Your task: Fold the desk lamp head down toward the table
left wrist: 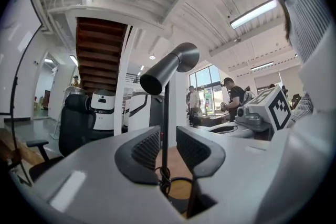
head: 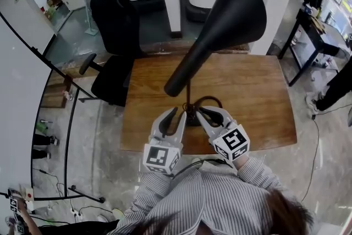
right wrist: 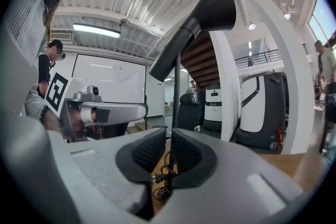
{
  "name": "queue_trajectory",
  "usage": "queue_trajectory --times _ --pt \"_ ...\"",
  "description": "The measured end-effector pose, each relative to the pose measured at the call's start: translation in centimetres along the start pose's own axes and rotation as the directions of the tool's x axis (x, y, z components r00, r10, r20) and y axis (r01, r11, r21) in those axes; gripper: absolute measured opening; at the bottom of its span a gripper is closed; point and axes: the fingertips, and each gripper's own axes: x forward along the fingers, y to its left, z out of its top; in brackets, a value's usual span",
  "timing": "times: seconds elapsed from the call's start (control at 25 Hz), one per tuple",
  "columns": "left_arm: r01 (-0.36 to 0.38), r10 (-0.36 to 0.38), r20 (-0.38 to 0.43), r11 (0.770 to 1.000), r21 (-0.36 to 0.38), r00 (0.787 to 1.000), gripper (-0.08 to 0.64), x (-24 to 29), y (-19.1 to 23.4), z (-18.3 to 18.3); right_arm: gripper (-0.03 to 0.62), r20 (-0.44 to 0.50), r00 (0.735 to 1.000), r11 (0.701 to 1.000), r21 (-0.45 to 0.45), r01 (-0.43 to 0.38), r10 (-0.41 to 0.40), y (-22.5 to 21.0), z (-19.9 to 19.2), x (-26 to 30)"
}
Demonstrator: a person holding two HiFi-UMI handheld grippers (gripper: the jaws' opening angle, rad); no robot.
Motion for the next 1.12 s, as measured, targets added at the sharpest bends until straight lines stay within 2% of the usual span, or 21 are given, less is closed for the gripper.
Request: queue_trajectory --times 0.16,0.32,0.44,0.8,0.92,1.0,1.12 --pt "-0.038 0.038 -0.002 0.997 0.072 0.999 0.133 0.6 1.3 1.3 0.054 0.003 1.000 1.000 -0.018 0.001 -0.001 -1.0 1.0 1.4" --pt "-0.076 0.076 0.004 0.992 0.102 0.997 0.186 0.8 2.2 2.4 0.090 -0.013 0.998 0.998 -0.038 -0.056 0.056 -0.6 1.3 2.4" --pt "-0.090 0.089 0.015 0.985 0.148 0.996 0.208 0.7 2.6 3.8 0.094 -0.003 0.997 0.995 -0.057 -0.083 0.083 -0.4 2.3 3.2" --pt "-0.069 0.058 0.052 0.966 0.248 0.997 0.262 0.7 2.9 7.0 0.092 0.005 0.996 0.992 -0.087 -0.087 0.088 -0.6 2.4 5.2" --pt "-0.031 0.030 0.010 0.945 0.324 1.000 0.268 1.2 2.6 7.0 0.059 0.002 0.995 0.991 -0.091 -0.102 0.102 -0.8 2.2 5.5" --pt "-0.016 0.027 -0.023 0.922 0.388 0.999 0.292 1.6 2.4 6.9 0.054 0.004 0.993 0.989 -0.082 -0.120 0.121 -0.8 2.3 5.6" --pt "-0.010 0.032 -0.042 0.898 0.439 0.999 0.298 2.0 2.0 7.1 0.054 0.005 0.991 0.988 -0.079 -0.130 0.131 -0.6 2.4 5.6"
